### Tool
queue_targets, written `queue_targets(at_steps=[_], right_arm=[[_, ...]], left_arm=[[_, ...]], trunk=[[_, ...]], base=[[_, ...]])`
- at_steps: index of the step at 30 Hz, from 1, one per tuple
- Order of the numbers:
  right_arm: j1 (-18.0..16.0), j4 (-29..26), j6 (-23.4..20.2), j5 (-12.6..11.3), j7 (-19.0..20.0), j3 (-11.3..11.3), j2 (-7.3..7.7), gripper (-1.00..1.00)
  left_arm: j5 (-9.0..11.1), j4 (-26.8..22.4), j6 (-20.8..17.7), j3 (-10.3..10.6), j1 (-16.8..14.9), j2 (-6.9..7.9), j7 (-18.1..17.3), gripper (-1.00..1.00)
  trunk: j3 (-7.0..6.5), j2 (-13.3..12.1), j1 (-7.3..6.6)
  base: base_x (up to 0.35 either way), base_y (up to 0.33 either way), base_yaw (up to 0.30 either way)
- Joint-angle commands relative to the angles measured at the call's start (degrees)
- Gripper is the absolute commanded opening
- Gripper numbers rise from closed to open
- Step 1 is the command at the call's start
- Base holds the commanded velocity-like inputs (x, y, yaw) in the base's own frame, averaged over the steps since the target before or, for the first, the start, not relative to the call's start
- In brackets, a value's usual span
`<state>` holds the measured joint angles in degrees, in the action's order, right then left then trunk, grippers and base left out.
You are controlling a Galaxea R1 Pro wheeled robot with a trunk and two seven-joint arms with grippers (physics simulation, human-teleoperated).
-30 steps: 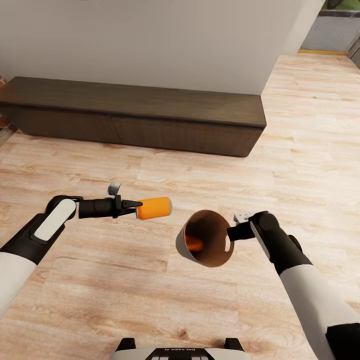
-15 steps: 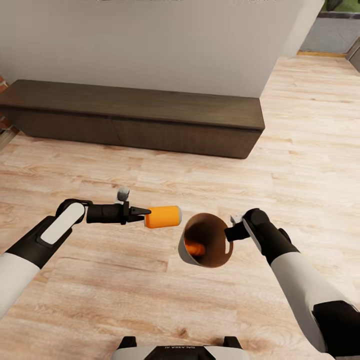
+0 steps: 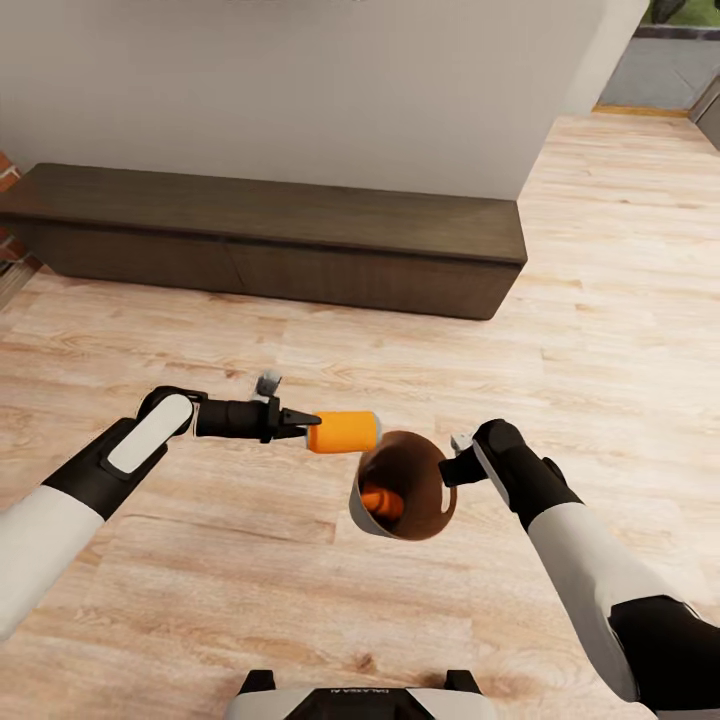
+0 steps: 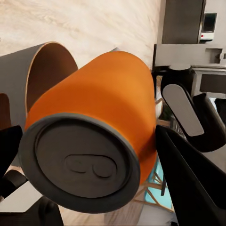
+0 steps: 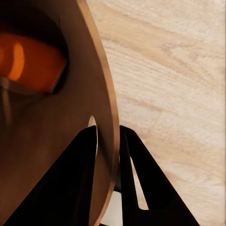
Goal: Put the three can of soda from the living room inside the tash can in the kitchen.
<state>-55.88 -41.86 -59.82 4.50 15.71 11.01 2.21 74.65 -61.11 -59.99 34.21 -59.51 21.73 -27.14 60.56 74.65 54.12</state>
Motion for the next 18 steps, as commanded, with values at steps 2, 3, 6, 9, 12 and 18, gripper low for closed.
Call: queue_targets(at_steps=[2,3,6,9,12,18], right_arm=[[-0.01,0.01,-0.18,-1.75,0.39,-0.02,-0.06,-1.00],[-0.01,0.01,-0.18,-1.76,0.39,0.01,-0.11,-1.00],[-0.01,0.04,-0.18,-1.77,0.38,0.05,-0.16,-1.00],[-0.01,0.26,-0.18,-1.75,0.38,0.06,-0.18,-1.00],[-0.01,0.36,-0.18,-1.74,0.38,0.08,-0.22,-1.00],[-0.01,0.69,-0.18,-1.76,-2.92,0.07,-1.78,-1.00]], left_arm=[[0.04,1.41,-0.01,0.25,-0.22,-1.23,1.07,-1.00],[-0.02,2.82,-0.01,0.42,-0.46,-2.55,2.17,-1.00],[-0.12,5.39,-0.01,0.79,-2.00,-5.35,4.22,-1.00],[-0.18,6.76,-0.01,1.78,-2.73,-7.86,7.72,-1.00],[-0.19,7.07,-0.01,2.10,-2.89,-8.94,10.20,-1.00],[-0.22,7.38,-0.01,3.11,-3.05,-13.57,16.04,-1.00]], trunk=[[0.00,0.00,0.00],[0.00,0.00,0.00],[0.00,0.00,0.00],[0.00,0.00,0.00],[0.00,0.00,0.00],[0.00,0.00,0.00]], base=[[0.000,0.000,0.000],[0.000,0.000,0.000],[0.000,0.000,0.000],[0.000,0.000,0.000],[0.000,0.000,0.000],[0.000,0.000,0.000]])
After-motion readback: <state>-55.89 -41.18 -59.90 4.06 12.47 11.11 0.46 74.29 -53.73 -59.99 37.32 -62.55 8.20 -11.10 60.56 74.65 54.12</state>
